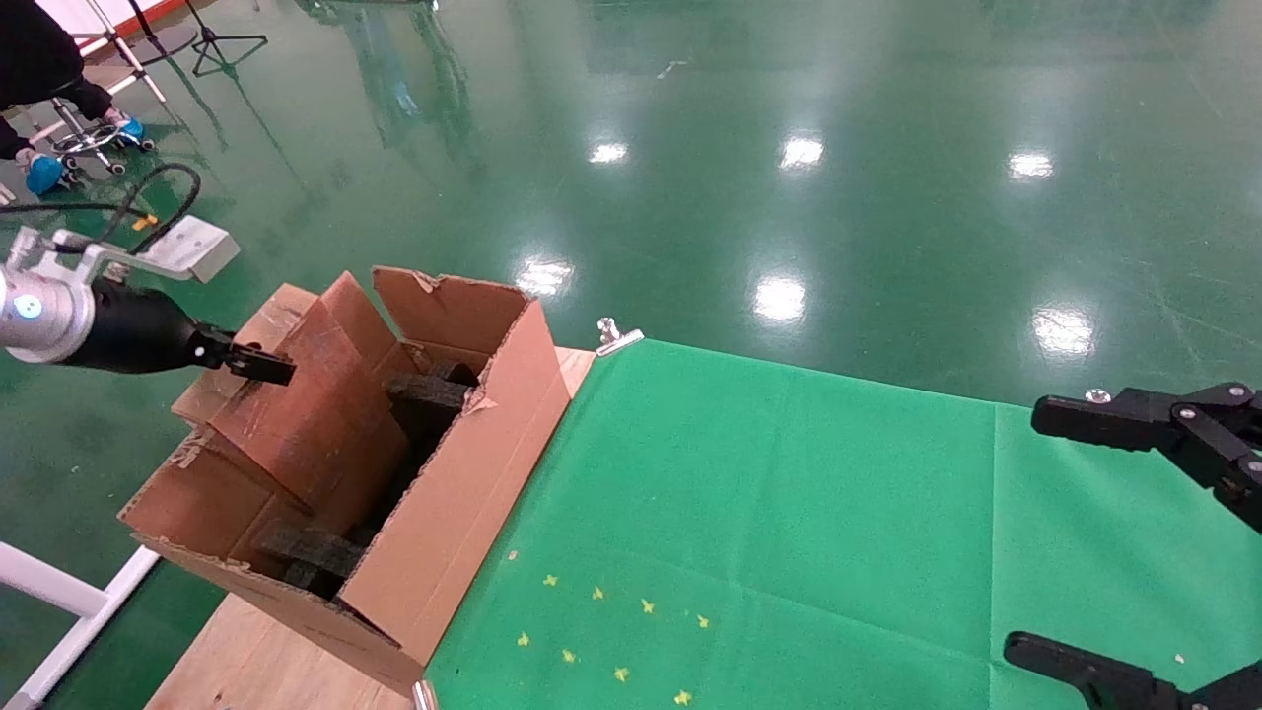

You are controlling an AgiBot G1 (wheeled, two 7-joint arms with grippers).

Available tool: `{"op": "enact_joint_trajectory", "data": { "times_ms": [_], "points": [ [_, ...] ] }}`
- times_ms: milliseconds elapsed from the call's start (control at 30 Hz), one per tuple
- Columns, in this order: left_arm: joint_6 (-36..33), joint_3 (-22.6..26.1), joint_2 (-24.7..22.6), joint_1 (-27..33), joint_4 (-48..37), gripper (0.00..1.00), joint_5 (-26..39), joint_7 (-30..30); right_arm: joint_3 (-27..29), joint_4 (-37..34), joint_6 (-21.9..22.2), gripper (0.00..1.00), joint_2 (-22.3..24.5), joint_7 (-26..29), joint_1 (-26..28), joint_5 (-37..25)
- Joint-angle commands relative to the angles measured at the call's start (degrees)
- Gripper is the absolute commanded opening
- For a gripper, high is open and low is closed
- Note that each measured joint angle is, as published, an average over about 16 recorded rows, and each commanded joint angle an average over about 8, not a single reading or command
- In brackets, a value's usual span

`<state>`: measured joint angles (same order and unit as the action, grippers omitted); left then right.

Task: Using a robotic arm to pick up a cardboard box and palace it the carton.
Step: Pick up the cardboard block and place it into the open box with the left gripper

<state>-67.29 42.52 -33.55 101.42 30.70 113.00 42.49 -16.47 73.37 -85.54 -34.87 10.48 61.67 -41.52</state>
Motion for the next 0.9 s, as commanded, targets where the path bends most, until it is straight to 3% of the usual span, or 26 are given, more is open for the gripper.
{"op": "enact_joint_trajectory", "data": {
  "times_ms": [33,633,667,900],
  "points": [
    [1.25,0.15,-0.46,-0.18,-1.83,0.0,0.48,-0.36,-0.01,0.0,0.0,1.0,0.0,0.0,0.0,0.0],
    [7.74,1.67,-8.03,-3.04,-14.93,0.01,2.65,-0.93,-0.07,0.0,0.03,1.0,0.03,-0.03,0.01,0.05],
    [7.86,1.76,-8.31,-3.16,-15.45,0.08,2.76,-0.97,-0.07,0.0,0.03,1.0,0.03,-0.03,0.01,0.05],
    [9.03,2.08,-9.68,-3.54,-18.15,0.94,3.27,-1.1,-0.09,-0.01,0.04,1.0,0.04,-0.04,0.0,0.06]
  ]
}}
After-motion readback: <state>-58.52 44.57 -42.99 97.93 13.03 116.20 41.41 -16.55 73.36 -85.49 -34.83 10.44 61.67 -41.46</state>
